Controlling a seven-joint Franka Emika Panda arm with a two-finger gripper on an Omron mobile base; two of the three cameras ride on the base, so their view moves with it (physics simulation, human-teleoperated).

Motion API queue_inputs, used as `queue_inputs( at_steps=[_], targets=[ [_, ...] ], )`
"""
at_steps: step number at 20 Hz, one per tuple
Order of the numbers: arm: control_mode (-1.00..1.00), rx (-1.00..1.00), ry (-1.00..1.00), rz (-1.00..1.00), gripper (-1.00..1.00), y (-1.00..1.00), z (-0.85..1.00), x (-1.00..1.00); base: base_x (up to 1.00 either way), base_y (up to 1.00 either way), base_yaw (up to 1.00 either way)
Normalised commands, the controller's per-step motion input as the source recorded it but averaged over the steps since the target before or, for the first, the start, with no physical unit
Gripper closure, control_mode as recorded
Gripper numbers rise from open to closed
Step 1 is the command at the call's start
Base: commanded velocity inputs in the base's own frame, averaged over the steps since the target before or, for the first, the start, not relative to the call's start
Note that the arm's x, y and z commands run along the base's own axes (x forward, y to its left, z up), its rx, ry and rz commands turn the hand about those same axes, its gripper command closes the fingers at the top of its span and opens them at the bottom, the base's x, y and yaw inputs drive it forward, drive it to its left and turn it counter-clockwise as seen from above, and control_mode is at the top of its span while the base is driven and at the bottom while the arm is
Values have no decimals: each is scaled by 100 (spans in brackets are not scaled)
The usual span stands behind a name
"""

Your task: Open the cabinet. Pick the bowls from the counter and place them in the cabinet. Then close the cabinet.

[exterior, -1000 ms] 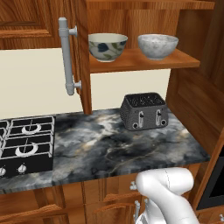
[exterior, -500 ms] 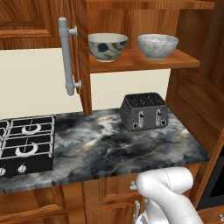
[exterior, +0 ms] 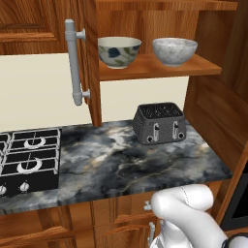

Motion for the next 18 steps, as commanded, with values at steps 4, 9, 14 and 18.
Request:
queue_inputs(
  at_steps=[4, 9, 14, 18],
  targets=[
    [-100, 3, 4, 0, -100, -49, 0, 29, 0, 0, 0],
    [-100, 1, 8, 0, -100, -30, 0, 25, 0, 0, 0],
    [-100, 0, 16, 0, -100, -6, 0, 43, 0, 0, 0],
    [-100, -3, 17, 0, -100, 62, -14, 71, 0, 0, 0]
  ],
)
